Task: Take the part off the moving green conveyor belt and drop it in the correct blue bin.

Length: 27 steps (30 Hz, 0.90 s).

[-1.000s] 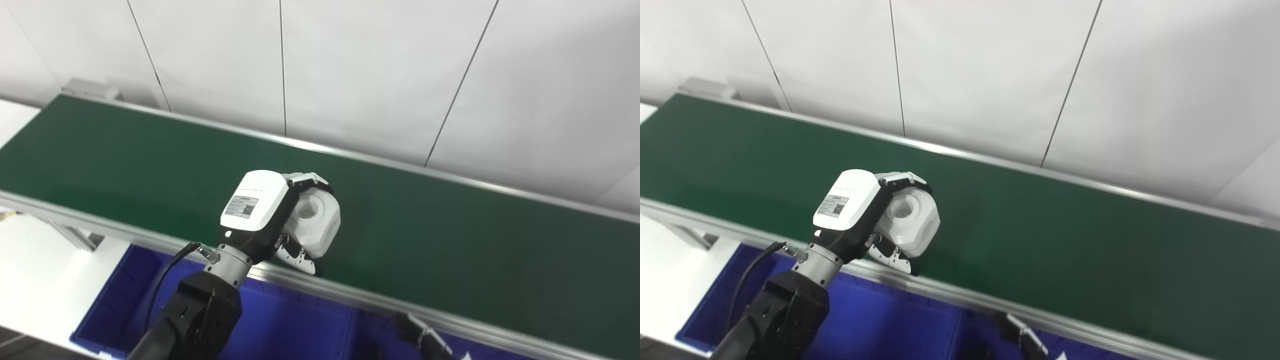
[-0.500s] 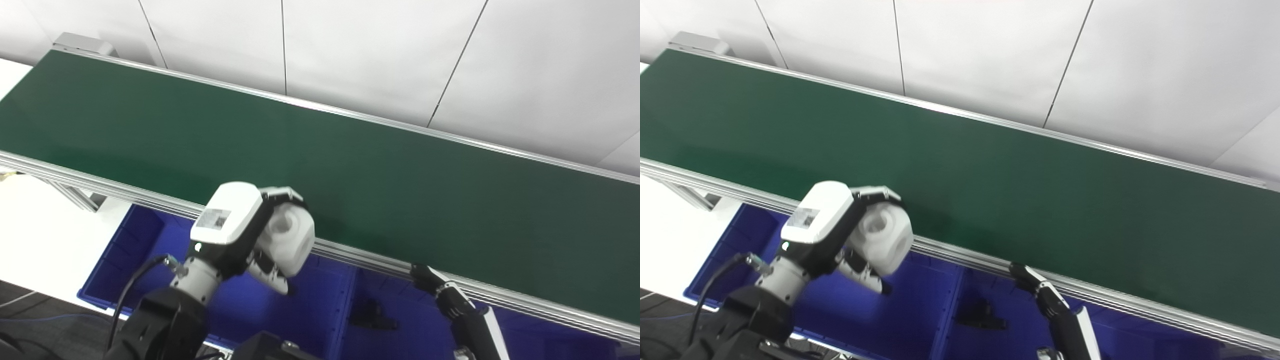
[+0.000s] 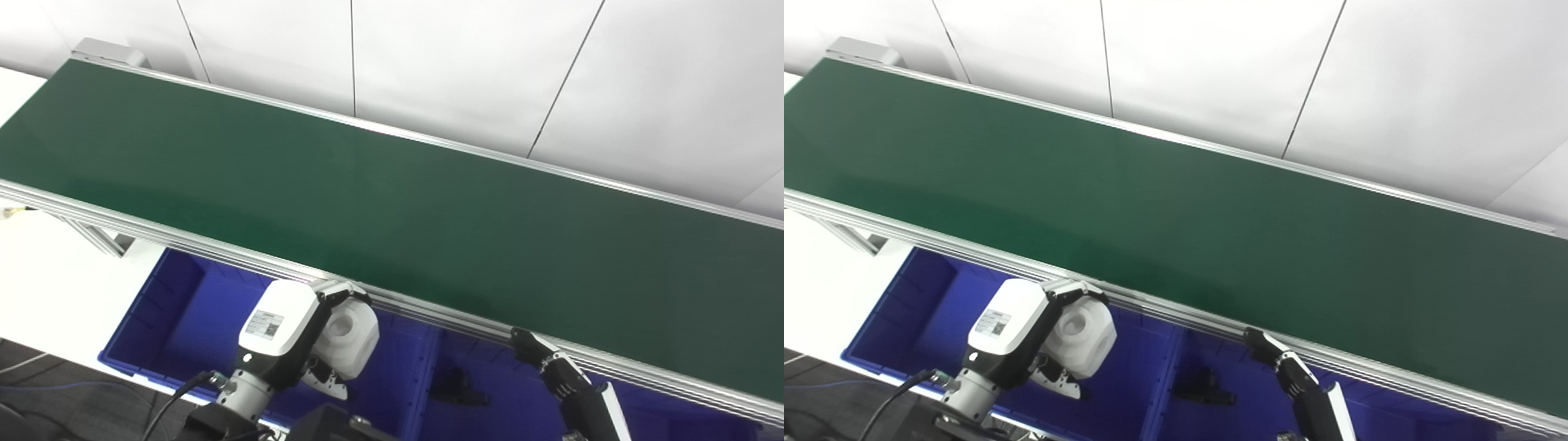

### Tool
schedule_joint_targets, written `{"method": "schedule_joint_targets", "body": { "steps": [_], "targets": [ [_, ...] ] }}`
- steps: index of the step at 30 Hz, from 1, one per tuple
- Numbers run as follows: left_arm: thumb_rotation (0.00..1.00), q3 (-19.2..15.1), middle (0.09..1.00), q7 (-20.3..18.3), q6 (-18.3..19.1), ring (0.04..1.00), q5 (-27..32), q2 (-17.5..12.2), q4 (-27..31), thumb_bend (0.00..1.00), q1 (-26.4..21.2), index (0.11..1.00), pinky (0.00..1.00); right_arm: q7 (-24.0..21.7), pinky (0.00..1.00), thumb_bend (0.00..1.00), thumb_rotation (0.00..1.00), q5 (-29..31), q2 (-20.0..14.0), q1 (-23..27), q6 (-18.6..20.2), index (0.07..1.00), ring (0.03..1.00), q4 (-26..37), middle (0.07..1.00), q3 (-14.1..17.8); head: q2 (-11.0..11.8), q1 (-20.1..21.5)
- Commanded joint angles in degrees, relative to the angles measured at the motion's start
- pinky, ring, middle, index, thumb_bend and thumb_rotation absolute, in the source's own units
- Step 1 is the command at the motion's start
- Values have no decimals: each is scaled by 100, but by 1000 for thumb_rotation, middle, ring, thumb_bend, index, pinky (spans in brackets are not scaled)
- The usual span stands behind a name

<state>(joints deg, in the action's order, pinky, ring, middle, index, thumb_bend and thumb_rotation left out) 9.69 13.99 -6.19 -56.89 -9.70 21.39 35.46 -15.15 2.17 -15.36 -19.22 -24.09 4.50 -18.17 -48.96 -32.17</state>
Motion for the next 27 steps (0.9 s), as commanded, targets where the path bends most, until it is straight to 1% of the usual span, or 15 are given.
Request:
{"method": "schedule_joint_targets", "body": {
  "steps": [1, 3, 4, 6, 9, 13, 16, 17, 18, 19, 20, 21, 22, 25, 27],
  "targets": [
    [0, -166, 485, 388, -178, 403, 78, -152, -86, 497, 80, 542, 386, -104, 812, 812, 937, 95, 37, 7, -270, 795, 840, -2, 849, 42, 72, 60],
    [0, -222, 482, 558, -269, 401, 109, -166, -285, 497, 72, 544, 383, -123, 807, 818, 950, 32, 66, 9, -277, 792, 839, -61, 850, 58, 108, 117],
    [0, -198, 481, 602, -304, 401, 122, -169, -397, 497, 59, 544, 383, -127, 805, 819, 953, 14, 84, 3, -278, 791, 839, -75, 850, 64, 145, 158],
    [0, -135, 479, 679, -361, 407, 156, -173, -588, 497, 17, 542, 396, -115, 792, 828, 952, -27, 113, -15, -276, 787, 836, -83, 848, 84, 157, 216],
    [0, -64, 480, 737, -401, 398, 208, -167, -781, 496, -67, 547, 385, -117, 784, 838, 933, -9, 136, -40, -268, 785, 828, -75, 841, 107, 157, 216],
    [0, -15, 477, 500, -314, 395, 249, -195, -766, 496, -132, 551, 377, -113, 784, 846, 929, 5, 150, -67, -269, 782, 824, -33, 837, 144, 110, 226],
    [0, -23, 480, 259, -86, 417, 69, -189, -639, 500, -122, 537, 400, -133, 786, 833, 947, -50, 130, -68, -277, 788, 830, 11, 843, 154, 67, 237],
    [0, -24, 505, 217, -37, 434, -11, -192, -607, 504, -118, 509, 417, -145, 786, 823, 945, -41, 128, -67, -279, 789, 834, 20, 847, 156, 67, 237],
    [34, -23, 563, 223, -37, 506, -59, -205, -587, 513, -108, 501, 454, -153, 791, 829, 944, -23, 127, -68, -272, 789, 837, 22, 849, 153, 67, 237],
    [41, -23, 575, 184, -11, 521, -84, -208, -534, 515, -78, 500, 462, -153, 792, 831, 944, -13, 125, -73, -263, 789, 838, 27, 849, 157, 37, 244],
    [222, -22, 648, 158, 7, 607, -86, -210, -499, 713, -56, 580, 540, -150, 791, 838, 942, -10, 125, -76, -257, 786, 837, 29, 849, 160, 37, 244],
    [284, -19, 672, 101, 33, 636, -69, -210, -457, 780, -34, 608, 567, -154, 791, 841, 941, -2, 121, -78, -257, 785, 837, 32, 849, 163, 34, 251],
    [347, -16, 699, 11, 73, 664, -57, -213, -404, 819, -14, 632, 596, -158, 793, 839, 940, 3, 115, -81, -255, 786, 838, 40, 850, 164, 34, 251],
    [546, -16, 778, -276, 229, 745, -77, -216, -272, 881, 24, 694, 697, -163, 796, 827, 946, -26, 108, -73, -268, 788, 841, 52, 853, 172, 41, 258],
    [566, -13, 785, -385, 300, 754, -93, -212, -220, 887, 31, 698, 711, -182, 797, 828, 947, -22, 106, -55, -276, 788, 840, 30, 853, 180, 48, 255]
  ]
}}
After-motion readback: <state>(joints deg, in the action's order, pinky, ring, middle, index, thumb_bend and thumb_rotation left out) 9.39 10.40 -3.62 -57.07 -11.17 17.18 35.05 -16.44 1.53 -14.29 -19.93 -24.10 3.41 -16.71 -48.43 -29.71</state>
